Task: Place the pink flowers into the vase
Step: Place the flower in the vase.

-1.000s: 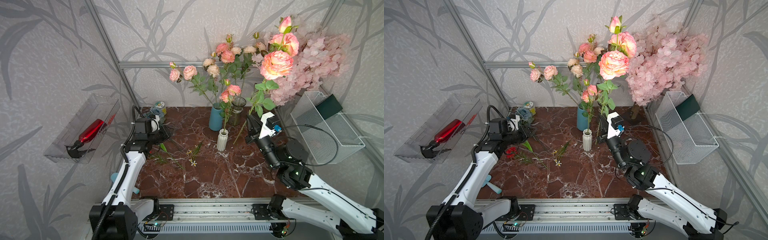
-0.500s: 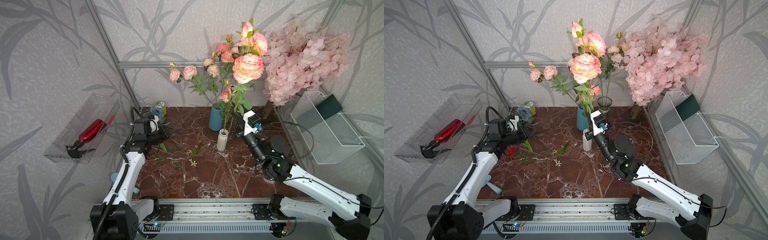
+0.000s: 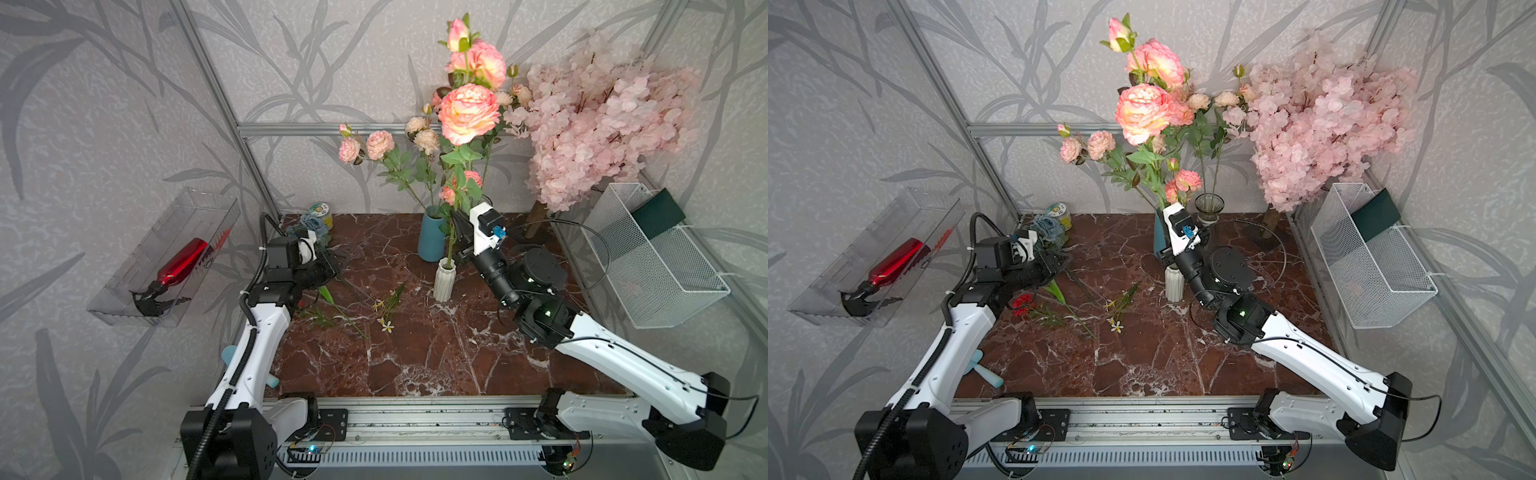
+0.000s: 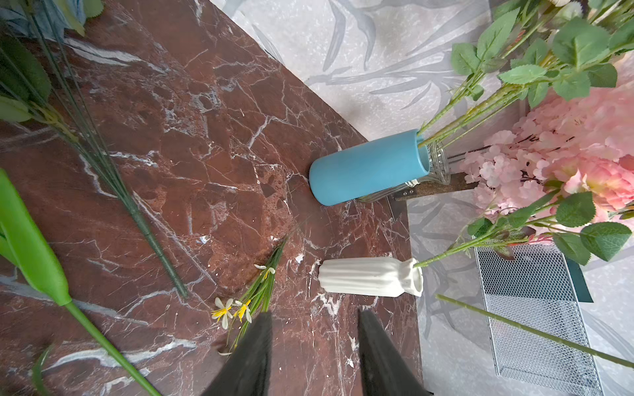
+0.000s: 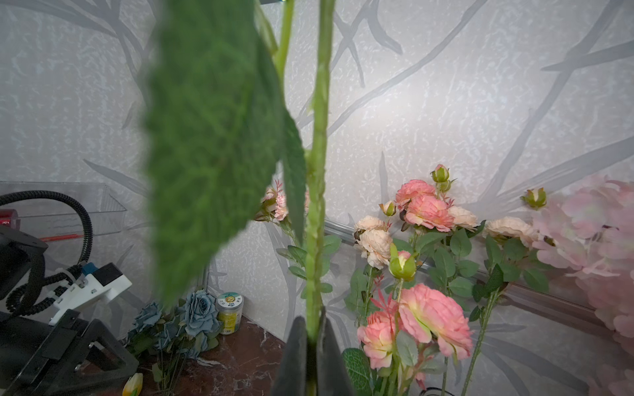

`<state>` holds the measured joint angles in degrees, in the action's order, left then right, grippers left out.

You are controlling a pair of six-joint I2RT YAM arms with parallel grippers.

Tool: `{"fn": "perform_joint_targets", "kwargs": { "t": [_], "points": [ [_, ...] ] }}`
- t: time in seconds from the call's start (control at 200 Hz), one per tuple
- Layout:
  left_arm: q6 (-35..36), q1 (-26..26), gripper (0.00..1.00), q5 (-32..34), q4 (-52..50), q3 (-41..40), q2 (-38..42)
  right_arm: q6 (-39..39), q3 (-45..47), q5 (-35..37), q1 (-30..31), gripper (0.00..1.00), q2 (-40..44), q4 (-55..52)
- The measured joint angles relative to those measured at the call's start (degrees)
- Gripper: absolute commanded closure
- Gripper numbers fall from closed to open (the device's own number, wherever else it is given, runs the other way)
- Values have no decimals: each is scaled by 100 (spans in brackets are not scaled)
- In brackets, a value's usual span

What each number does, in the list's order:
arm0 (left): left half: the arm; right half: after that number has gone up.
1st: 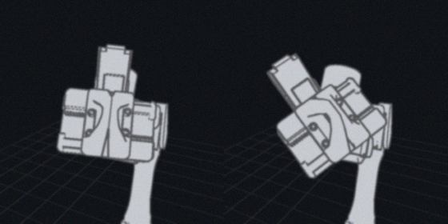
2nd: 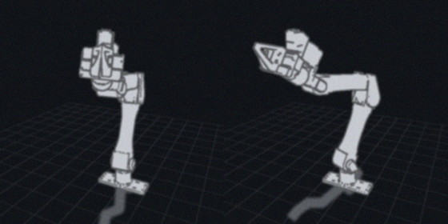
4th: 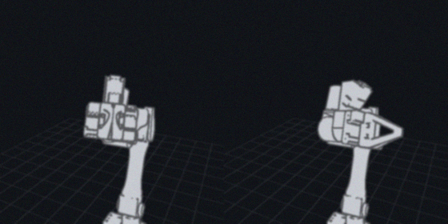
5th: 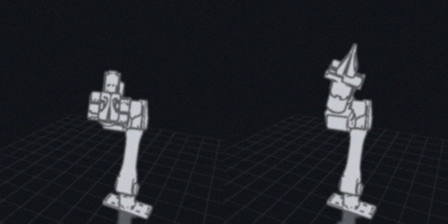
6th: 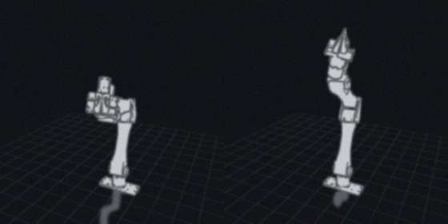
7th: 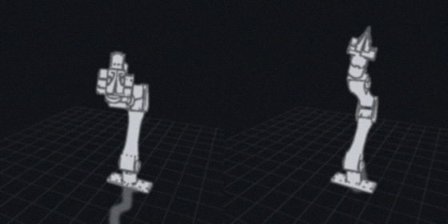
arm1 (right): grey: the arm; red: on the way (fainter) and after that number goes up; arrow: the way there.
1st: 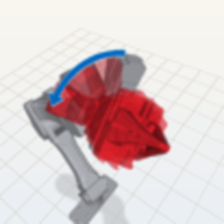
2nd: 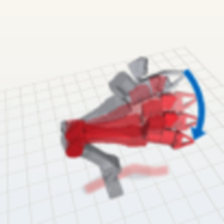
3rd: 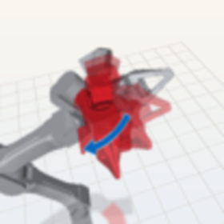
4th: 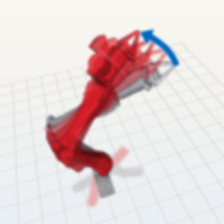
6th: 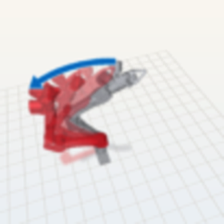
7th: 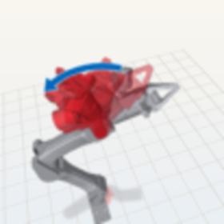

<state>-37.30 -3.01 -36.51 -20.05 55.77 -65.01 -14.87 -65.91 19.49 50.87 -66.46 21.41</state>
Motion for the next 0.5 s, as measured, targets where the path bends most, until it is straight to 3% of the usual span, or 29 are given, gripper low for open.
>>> {"fn": "perform_joint_targets", "kwargs": {
  "t": [0.5],
  "points": [
    [-44,-79,57,-111,42,-2,37,144,31,-111,-234,100,-90,-201]
  ]
}}
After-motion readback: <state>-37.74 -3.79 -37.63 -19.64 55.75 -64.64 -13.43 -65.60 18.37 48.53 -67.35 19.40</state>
